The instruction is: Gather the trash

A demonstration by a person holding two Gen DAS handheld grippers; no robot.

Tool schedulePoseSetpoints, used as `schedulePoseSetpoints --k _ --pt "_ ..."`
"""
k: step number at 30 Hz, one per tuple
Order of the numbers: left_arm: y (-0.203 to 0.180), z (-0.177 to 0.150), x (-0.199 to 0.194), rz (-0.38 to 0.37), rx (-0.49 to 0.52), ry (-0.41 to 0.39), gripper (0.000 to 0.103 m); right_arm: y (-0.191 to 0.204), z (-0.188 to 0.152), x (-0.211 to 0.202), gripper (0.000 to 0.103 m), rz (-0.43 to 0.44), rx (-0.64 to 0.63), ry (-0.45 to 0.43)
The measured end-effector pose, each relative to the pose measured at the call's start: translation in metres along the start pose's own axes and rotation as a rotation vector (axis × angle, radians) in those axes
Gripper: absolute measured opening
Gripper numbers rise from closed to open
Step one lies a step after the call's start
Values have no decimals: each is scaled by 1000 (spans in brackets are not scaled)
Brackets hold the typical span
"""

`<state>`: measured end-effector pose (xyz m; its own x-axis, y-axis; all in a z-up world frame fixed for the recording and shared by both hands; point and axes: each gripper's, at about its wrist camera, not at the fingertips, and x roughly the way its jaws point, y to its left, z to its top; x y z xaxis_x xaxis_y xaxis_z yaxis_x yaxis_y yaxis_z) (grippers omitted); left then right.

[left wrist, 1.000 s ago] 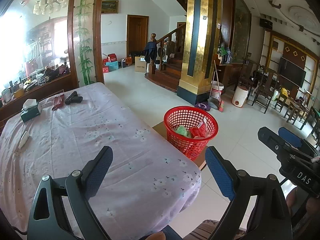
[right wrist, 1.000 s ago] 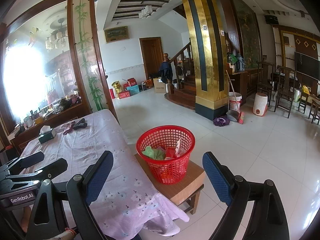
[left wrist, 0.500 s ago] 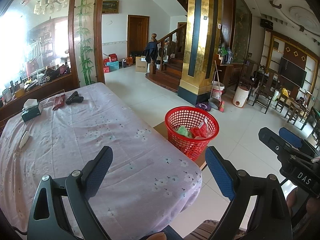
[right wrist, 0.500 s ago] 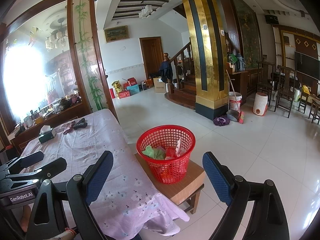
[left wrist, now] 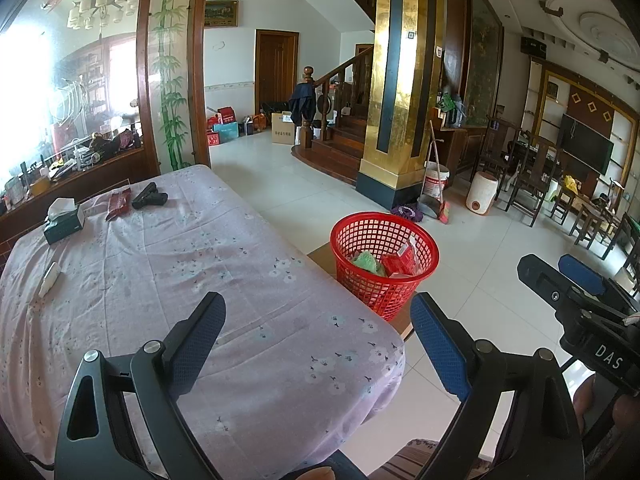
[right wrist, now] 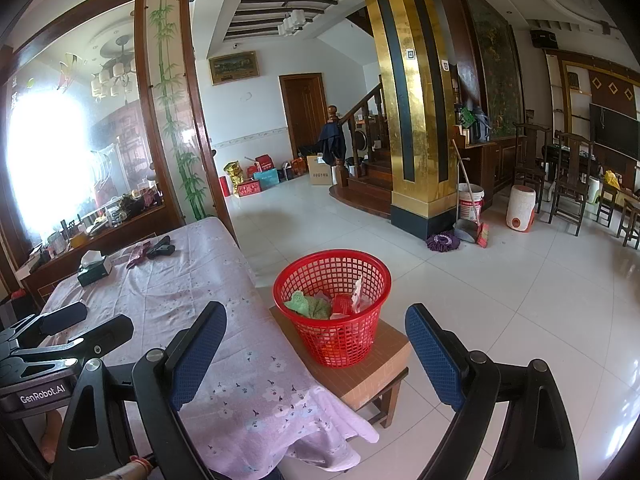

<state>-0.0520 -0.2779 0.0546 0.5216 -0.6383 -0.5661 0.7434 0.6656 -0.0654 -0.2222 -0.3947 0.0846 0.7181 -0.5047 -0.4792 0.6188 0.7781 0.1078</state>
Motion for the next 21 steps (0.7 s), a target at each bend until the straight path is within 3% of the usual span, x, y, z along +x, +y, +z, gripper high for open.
schedulePoseSetpoints --k 21 --pt "1 0 0 4 0 1 93 0 1 0 93 1 0 2"
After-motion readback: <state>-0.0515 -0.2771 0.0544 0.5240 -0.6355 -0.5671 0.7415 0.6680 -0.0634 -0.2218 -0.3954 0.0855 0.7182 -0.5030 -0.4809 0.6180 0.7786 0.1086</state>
